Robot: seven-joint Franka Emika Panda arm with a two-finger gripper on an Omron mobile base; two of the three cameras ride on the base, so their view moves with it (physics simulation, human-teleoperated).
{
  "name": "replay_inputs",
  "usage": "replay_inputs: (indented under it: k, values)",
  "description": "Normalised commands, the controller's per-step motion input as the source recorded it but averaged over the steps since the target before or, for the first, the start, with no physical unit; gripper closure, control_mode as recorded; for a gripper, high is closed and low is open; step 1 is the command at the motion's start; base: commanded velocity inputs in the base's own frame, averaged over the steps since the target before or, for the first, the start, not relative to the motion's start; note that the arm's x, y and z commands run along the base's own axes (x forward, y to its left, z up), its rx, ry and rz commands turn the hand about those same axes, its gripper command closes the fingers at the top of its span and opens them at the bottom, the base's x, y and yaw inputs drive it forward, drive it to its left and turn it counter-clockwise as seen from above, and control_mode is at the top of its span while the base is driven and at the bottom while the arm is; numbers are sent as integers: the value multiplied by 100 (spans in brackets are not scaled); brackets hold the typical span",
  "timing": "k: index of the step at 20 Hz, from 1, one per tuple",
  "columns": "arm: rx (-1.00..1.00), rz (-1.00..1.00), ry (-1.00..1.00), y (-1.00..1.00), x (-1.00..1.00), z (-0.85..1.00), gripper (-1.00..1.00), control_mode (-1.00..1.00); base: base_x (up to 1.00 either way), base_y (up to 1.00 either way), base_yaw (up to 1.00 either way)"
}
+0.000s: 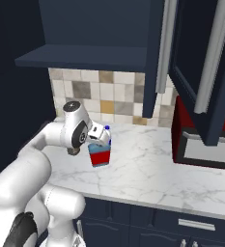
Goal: Sort all alcoholic drinks to one cabinet, and non-alcoholic drinks to the other.
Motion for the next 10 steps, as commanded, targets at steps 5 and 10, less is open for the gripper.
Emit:
replay_inputs:
  k: [5,10]
  values:
    - [-1,0,0,-2,19,-20,-100,-100,0,0,0]
    - [0,0,-1,-2,17,-10,-100,-100,0,0,0]
